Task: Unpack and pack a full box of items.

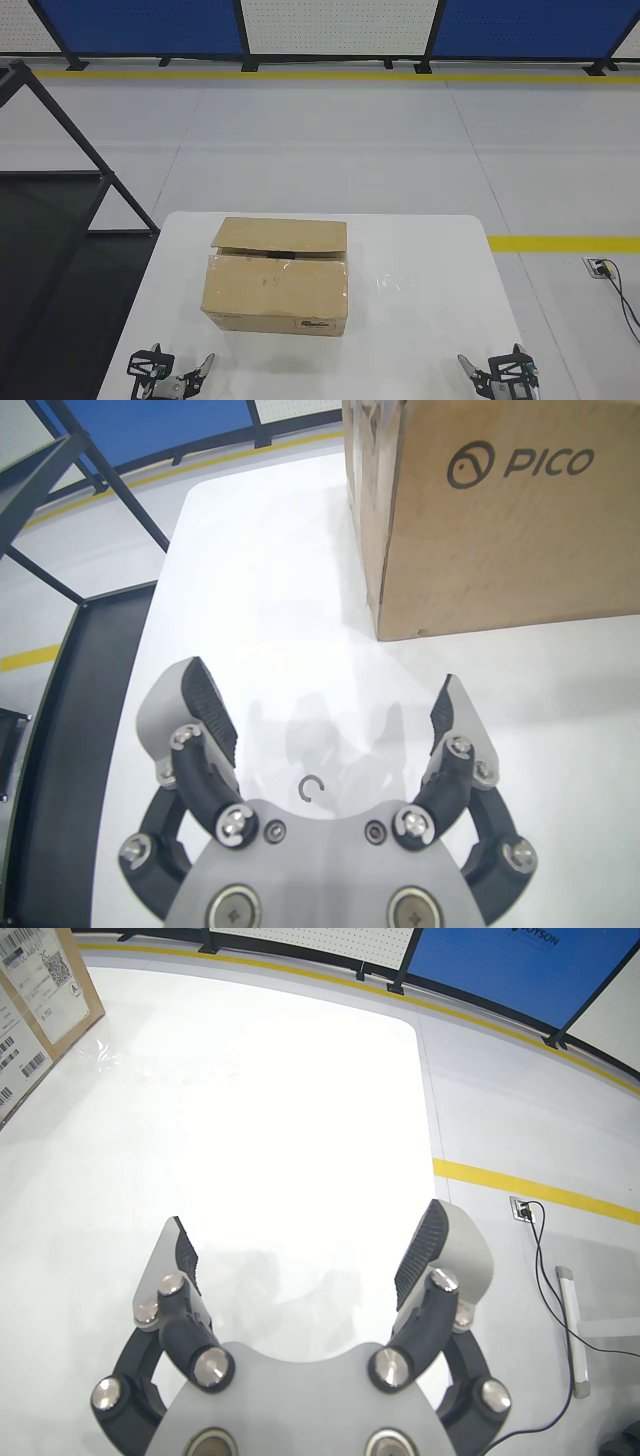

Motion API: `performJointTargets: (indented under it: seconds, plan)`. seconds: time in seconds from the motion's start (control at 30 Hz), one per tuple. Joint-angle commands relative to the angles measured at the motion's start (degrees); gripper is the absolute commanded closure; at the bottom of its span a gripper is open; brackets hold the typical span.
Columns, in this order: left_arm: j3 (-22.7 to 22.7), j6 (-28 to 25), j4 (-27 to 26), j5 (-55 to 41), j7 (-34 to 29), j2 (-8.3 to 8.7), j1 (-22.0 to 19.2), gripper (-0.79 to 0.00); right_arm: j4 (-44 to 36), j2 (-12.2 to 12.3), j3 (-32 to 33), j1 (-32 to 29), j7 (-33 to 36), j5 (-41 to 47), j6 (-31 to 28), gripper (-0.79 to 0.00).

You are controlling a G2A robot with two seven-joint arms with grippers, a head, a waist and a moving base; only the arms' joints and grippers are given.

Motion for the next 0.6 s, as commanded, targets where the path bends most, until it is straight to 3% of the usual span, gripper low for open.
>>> performJointTargets:
  seconds: [0.0,0.2,0.43,0.57]
  plan:
    - [0.0,0.0,0.0,0.0,0.0,0.0,0.0,-0.784,0.0,0.0,0.0,0.0,0.0,0.0,0.0,-0.784]
    - [-1.8,0.8,-0.2,-3.3,1.9,-0.18,0.3,-0.785,-0.3,0.0,0.6,0.3,-0.6,0.9,-1.0,-0.785]
    - [-6.6,1.5,-5.5,-10.1,5.0,-0.52,3.2,-0.785,-3.5,-0.1,1.6,0.4,-0.3,0.0,-1.8,-0.785]
    - [-9.4,3.0,-5.4,-12.8,5.4,-0.62,1.0,-0.785,-6.6,-0.1,2.2,0.4,-0.7,0.2,-2.2,-0.785]
